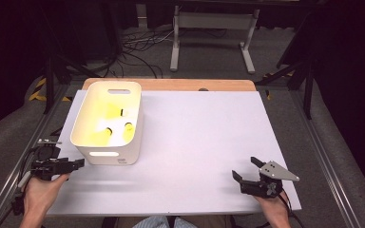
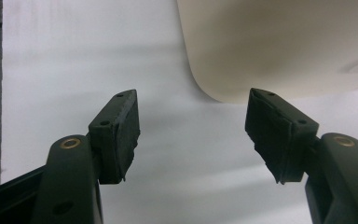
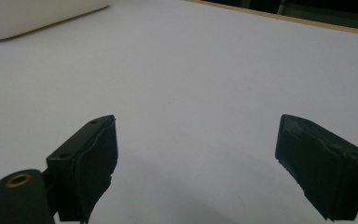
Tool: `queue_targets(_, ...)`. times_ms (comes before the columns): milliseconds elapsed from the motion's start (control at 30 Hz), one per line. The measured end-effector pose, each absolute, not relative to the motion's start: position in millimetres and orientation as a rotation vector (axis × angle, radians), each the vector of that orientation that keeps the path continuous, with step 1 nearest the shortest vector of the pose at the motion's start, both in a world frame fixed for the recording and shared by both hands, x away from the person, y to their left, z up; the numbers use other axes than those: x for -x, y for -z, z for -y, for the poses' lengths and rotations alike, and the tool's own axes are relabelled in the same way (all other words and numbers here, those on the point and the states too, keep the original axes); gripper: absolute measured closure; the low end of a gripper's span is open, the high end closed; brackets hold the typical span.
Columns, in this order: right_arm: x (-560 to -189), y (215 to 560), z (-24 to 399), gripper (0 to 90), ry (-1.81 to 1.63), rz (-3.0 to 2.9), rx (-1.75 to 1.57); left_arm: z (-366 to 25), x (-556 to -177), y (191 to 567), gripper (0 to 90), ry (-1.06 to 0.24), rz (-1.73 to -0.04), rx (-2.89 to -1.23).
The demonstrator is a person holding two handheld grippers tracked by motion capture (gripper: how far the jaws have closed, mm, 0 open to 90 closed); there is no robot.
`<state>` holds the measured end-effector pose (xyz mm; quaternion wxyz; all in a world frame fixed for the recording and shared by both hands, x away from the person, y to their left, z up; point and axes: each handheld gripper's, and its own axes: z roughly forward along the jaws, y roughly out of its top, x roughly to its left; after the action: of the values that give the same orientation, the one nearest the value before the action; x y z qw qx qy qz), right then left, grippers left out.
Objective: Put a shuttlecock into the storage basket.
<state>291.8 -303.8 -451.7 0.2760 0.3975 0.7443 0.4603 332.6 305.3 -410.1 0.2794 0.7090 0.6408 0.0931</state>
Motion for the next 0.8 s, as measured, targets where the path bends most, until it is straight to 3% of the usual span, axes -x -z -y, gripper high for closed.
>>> queue_targets(800,-291,451,304,13.4,-1.239,-1.995,-1.069,-291,-318,419,36.0,-0.257,-1.633,-1.878)
